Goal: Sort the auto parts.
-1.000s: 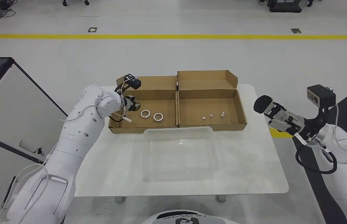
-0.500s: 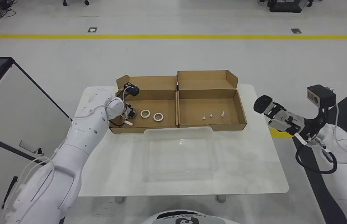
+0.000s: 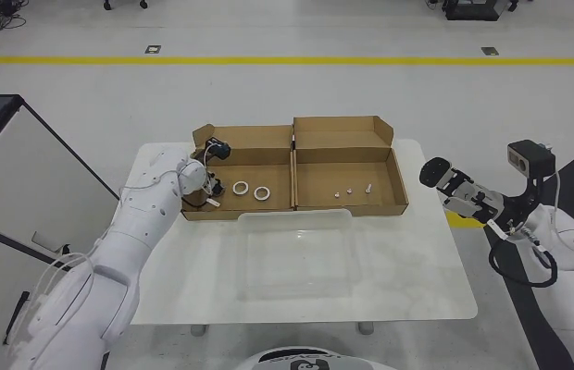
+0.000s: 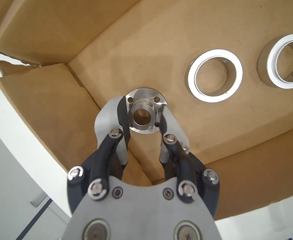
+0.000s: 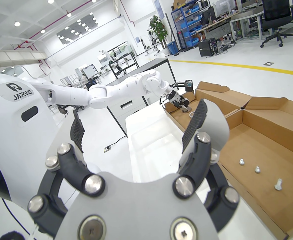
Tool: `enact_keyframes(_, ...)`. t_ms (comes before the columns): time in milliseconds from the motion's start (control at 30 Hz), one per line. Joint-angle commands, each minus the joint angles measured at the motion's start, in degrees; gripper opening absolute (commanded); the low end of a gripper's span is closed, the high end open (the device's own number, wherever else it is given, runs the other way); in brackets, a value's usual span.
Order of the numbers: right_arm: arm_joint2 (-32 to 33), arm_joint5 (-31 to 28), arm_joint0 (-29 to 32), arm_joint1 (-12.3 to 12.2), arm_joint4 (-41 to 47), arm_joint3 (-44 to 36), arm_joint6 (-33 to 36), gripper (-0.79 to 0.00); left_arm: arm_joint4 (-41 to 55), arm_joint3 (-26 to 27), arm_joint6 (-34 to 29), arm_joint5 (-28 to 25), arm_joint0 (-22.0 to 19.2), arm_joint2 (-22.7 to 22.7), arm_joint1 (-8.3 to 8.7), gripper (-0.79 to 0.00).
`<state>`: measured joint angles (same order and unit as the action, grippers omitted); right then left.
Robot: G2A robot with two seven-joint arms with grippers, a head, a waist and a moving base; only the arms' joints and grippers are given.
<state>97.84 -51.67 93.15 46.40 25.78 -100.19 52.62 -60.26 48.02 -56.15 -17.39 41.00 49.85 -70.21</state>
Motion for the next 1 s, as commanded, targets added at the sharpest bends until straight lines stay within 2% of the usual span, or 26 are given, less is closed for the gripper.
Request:
enact_keyframes(0, 0.00, 0.00, 0.00, 0.00, 0.00, 0.00, 0.00, 0.000, 0.90, 0.48, 0.16, -0.07, -0.08, 0.76, 0.12, 0.000)
enact_keyframes(167, 0.00, 0.00, 0.00, 0.00, 0.00, 0.00, 0.00, 0.000, 2.15, 4.15, 0.16, -0.35, 0.39, 3.53, 1.02, 0.000)
enact_keyframes(333, 0.00, 0.00, 0.00, 0.00, 0.00, 0.00, 0.00, 0.000, 5.41, 12.49, 0.74, -3.11, 3.30, 9.33, 3.00, 0.000)
enact_keyframes(567, 0.00, 0.00, 0.00, 0.00, 0.00, 0.00, 0.00, 0.000, 13.89, 29.40, -1.86, -9.54, 13.30, 21.36, 6.63, 0.000)
enact_keyframes(700, 0.00, 0.00, 0.00, 0.00, 0.00, 0.00, 0.00, 0.000, 22.20, 37.33, -4.59, -13.72, 19.16, 27.85, 8.20, 0.000)
enact_keyframes(967, 0.00, 0.00, 0.00, 0.00, 0.00, 0.00, 0.00, 0.000, 38.90, 44.84, -7.37, -21.86, 28.22, 37.97, 10.55, 0.000)
